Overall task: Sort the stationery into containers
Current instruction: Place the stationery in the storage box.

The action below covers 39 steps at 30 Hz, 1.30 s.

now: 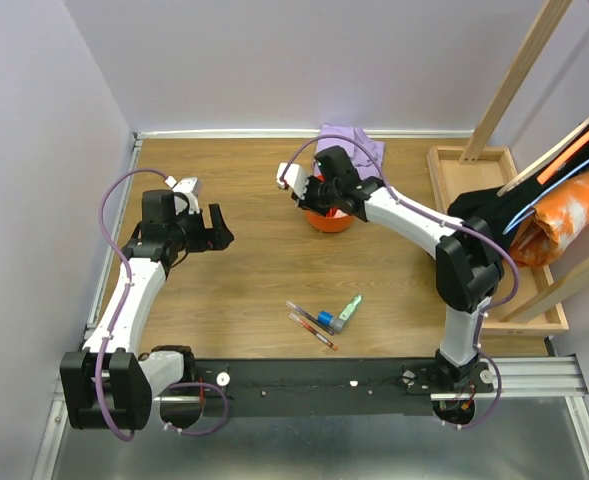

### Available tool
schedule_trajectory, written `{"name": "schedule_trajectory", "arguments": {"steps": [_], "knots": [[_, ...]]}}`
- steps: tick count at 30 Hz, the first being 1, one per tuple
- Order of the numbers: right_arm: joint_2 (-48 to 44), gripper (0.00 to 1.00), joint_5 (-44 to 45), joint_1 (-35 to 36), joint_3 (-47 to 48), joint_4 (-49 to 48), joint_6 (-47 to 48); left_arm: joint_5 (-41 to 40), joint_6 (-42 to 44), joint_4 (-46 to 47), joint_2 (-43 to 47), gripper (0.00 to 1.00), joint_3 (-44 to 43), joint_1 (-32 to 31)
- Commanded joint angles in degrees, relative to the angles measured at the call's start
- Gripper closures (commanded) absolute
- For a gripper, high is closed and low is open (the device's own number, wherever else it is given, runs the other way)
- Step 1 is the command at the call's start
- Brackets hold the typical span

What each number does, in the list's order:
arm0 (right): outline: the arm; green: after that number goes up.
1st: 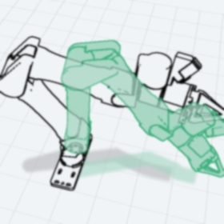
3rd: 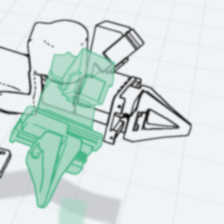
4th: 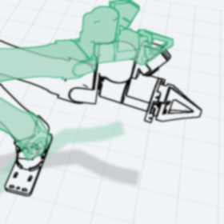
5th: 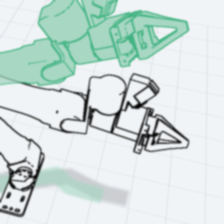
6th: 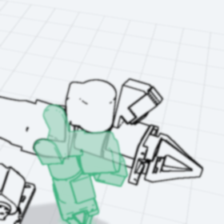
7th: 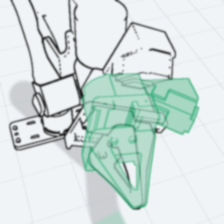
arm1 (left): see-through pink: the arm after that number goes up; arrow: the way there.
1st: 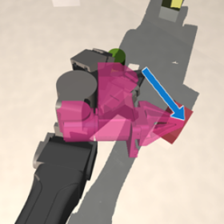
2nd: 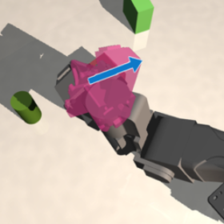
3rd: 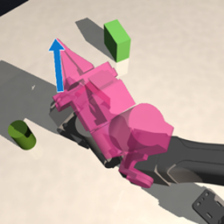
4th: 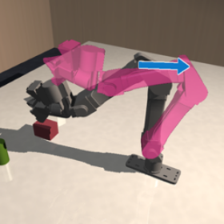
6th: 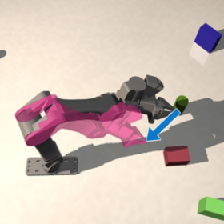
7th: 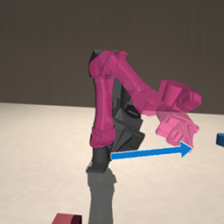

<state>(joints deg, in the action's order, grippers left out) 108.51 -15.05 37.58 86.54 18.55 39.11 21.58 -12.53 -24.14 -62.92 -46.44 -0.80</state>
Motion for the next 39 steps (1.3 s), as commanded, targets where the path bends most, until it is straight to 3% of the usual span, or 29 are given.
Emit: {"name": "schedule_trajectory", "arguments": {"steps": [1, 9, 12, 13, 16, 24, 29, 33, 34, 35, 39], "knots": [[1.2, 0.99, 1.7, -1.6, 2.1, -2.4, 1.2, 0.4, 0.0, -0.2, -0.9, 0.01, -2.2, 1.7], [3.2, 0.98, 3.4, -2.7, 2.1, -3.8, 0.8, 0.8, -0.5, 0.2, -2.6, 0.01, -3.1, 1.7], [3.6, 0.73, 4.3, -2.7, 2.5, -3.1, 0.1, 0.9, -0.6, 0.4, -3.2, 0.01, -3.5, 1.7], [3.6, 0.6, 4.6, -2.8, 2.5, -3.1, -0.3, 0.9, -0.6, 0.4, -3.1, 0.01, -3.6, 1.7], [2.6, 0.53, 5.0, -2.8, 2.4, -3.4, -1.8, 1.0, -0.6, 0.6, -3.3, 0.01, -3.5, 1.7], [-4.5, 0.52, -0.1, -2.8, 5.7, 2.4, -7.8, 1.5, -1.4, 1.9, -2.7, 0.01, -3.5, 1.6], [-13.8, 0.48, -5.7, -2.7, 3.5, 6.3, -13.7, 1.8, -1.9, 2.3, -1.1, 0.01, -1.9, 1.7], [-16.0, 0.46, -15.3, -2.6, 2.0, 20.1, -6.6, 2.1, -2.1, 2.5, 0.2, 0.01, -0.4, 1.7], [-16.0, 0.46, -18.2, -2.6, 1.4, 27.9, -3.5, 2.3, -2.2, 2.6, 0.8, 0.01, -0.1, 1.7], [-15.7, 0.46, -19.1, -2.6, 0.8, 31.5, 2.3, 2.5, -2.2, 2.9, 1.0, 0.01, 0.3, 1.7], [-17.7, 0.46, -16.9, 1.2, -6.5, 38.8, 9.7, 2.8, -2.8, 3.4, 2.1, 0.01, 1.5, 1.7]]}}
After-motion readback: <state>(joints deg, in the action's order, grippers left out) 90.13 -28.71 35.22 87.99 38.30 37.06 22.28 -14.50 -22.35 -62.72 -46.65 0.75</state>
